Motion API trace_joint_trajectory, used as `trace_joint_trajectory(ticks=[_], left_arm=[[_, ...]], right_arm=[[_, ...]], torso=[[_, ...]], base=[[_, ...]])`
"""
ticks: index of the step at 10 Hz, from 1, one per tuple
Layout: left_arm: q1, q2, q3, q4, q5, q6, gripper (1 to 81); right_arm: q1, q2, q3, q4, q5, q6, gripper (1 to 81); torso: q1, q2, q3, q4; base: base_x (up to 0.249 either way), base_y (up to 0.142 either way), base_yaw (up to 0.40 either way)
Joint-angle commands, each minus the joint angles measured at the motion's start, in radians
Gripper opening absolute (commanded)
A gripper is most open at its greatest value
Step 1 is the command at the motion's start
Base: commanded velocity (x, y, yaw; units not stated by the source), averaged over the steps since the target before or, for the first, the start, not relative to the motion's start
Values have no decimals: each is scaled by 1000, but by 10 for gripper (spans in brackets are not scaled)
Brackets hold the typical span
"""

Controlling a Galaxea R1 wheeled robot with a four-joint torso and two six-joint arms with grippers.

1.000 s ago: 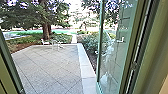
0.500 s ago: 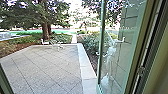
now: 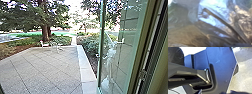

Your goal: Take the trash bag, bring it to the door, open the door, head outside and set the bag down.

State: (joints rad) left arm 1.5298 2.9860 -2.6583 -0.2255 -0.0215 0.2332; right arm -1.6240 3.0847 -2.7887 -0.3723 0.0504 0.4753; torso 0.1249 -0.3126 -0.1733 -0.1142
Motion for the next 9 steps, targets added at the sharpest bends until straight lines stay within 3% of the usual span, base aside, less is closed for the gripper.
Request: trace_joint_trajectory(ticks=[1,9], left_arm=[[-56,-16,-6,-1,51,3,10],[-58,-16,-5,-3,51,3,10]], right_arm=[[39,27,15,-8,-47,-1,811],[35,27,17,-8,-47,-1,811]], torso=[[0,0,0,0],[-4,-2,1,0]], base=[[132,0,0],[132,0,0]])
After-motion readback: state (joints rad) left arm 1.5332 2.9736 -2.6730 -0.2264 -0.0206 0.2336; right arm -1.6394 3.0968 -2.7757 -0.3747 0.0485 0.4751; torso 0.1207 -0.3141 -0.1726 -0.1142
